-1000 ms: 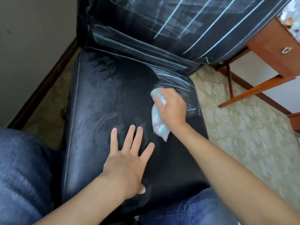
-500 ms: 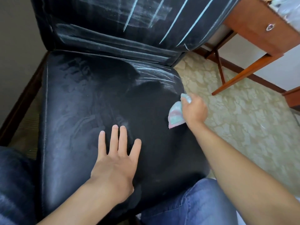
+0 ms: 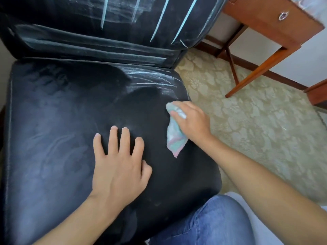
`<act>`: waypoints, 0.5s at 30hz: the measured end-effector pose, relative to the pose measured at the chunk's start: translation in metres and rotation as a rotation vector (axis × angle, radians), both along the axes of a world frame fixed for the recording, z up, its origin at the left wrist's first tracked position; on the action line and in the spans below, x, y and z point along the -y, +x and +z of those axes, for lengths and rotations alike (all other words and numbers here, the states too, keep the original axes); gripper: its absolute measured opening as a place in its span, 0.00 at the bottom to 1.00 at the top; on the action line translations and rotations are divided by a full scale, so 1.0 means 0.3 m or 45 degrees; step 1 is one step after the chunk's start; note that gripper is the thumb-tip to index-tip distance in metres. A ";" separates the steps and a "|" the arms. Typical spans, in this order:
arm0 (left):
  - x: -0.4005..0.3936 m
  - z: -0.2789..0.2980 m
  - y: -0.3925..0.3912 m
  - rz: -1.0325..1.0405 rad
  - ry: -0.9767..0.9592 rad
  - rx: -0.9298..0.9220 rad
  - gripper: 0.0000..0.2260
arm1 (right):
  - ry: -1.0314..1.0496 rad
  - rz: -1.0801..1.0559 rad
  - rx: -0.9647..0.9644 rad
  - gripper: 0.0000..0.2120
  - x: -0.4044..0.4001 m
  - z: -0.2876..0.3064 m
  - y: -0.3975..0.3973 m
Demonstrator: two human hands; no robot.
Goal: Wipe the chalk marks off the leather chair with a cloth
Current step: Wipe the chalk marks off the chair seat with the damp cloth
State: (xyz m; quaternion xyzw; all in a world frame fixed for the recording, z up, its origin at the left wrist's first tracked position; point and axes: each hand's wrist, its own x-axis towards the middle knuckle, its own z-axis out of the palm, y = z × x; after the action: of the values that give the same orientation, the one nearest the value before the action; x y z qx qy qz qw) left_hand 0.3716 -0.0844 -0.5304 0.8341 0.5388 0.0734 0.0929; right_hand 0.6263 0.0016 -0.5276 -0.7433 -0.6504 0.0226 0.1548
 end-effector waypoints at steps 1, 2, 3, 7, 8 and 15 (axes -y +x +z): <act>-0.016 0.001 0.020 -0.008 0.006 -0.035 0.22 | 0.021 -0.126 0.002 0.13 -0.035 -0.003 0.032; -0.042 0.001 0.043 -0.031 0.020 -0.062 0.24 | 0.052 -0.310 -0.044 0.13 -0.079 -0.008 0.058; -0.076 -0.003 0.066 -0.052 0.035 -0.088 0.25 | 0.082 -0.469 -0.124 0.13 -0.119 -0.020 0.075; -0.246 -0.032 0.113 -0.135 0.072 -0.145 0.30 | 0.139 -0.654 -0.278 0.13 -0.207 -0.065 0.081; -0.266 -0.040 0.111 -0.143 0.076 -0.146 0.31 | 0.124 -0.651 -0.287 0.13 -0.215 -0.067 0.087; -0.261 -0.051 0.112 -0.172 0.053 -0.065 0.31 | -0.067 -0.714 -0.468 0.16 -0.428 -0.025 0.116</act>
State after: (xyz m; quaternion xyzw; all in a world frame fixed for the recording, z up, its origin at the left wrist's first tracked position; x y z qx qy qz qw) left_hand 0.4052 -0.0060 -0.5457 0.8718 0.4819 0.0567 0.0666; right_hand 0.6612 0.1301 -0.5352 -0.8806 -0.3808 0.1295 0.2506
